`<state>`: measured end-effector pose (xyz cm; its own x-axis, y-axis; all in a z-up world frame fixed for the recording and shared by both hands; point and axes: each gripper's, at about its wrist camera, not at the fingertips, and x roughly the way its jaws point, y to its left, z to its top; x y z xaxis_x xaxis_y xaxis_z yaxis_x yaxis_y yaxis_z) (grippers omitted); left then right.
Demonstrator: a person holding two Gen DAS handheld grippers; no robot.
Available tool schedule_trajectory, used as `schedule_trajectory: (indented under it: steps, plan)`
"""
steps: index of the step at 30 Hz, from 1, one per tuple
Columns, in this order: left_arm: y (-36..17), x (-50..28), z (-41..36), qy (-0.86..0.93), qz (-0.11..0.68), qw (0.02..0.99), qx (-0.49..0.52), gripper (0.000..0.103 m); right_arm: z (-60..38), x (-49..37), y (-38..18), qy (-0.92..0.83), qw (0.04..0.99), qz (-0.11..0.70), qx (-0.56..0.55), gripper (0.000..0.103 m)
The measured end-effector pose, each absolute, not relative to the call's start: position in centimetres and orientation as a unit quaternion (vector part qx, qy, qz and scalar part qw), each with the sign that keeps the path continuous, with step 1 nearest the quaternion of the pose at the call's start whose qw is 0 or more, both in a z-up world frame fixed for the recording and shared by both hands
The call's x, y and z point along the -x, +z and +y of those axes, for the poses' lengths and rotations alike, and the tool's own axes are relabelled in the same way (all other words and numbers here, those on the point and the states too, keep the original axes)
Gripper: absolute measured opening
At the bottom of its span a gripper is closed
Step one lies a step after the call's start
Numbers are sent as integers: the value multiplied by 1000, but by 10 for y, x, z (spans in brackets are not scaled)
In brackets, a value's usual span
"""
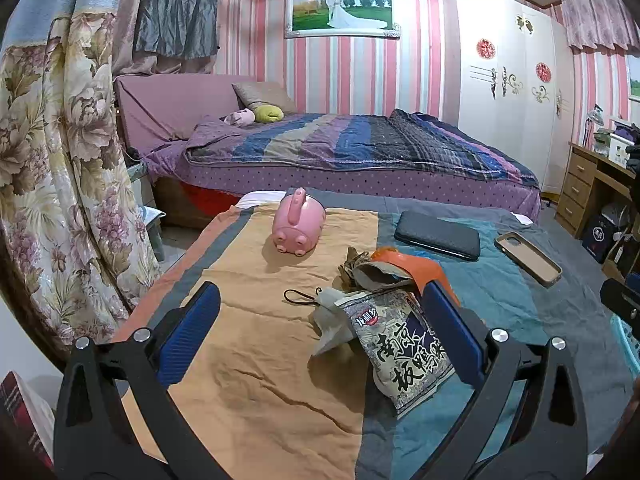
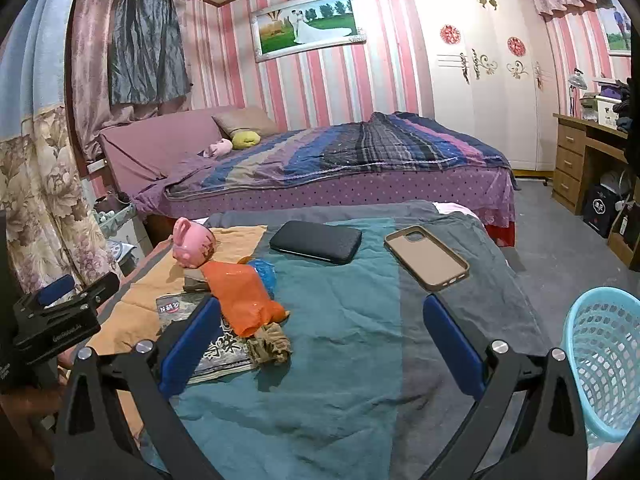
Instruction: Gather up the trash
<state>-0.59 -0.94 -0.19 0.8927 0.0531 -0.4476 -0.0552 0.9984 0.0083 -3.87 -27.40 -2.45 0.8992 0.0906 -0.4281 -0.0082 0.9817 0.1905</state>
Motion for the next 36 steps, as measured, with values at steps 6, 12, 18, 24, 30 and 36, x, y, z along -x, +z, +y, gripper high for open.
schedule_trajectory:
  steps: [6, 12, 18, 24, 30, 36]
  plan:
    - [-4, 5, -12, 31, 236, 971, -3, 98, -275, 39, -24, 24, 970, 222, -91, 99]
    - [-6, 3, -10, 31, 244, 969, -4, 98, -275, 39, -24, 24, 971, 221, -91, 99]
    - [-9, 3, -7, 33, 248, 968, -9, 98, -274, 39, -24, 22, 970, 223, -91, 99]
    - [-9, 3, -7, 34, 248, 968, -9, 98, -272, 39, -24, 24, 971, 224, -85, 99]
    - [-8, 4, -6, 29, 247, 969, -8, 98, -271, 39, -23, 25, 971, 223, -81, 99]
    - [-7, 4, -6, 29, 247, 968, -8, 98, -271, 39, -23, 24, 971, 223, -82, 99]
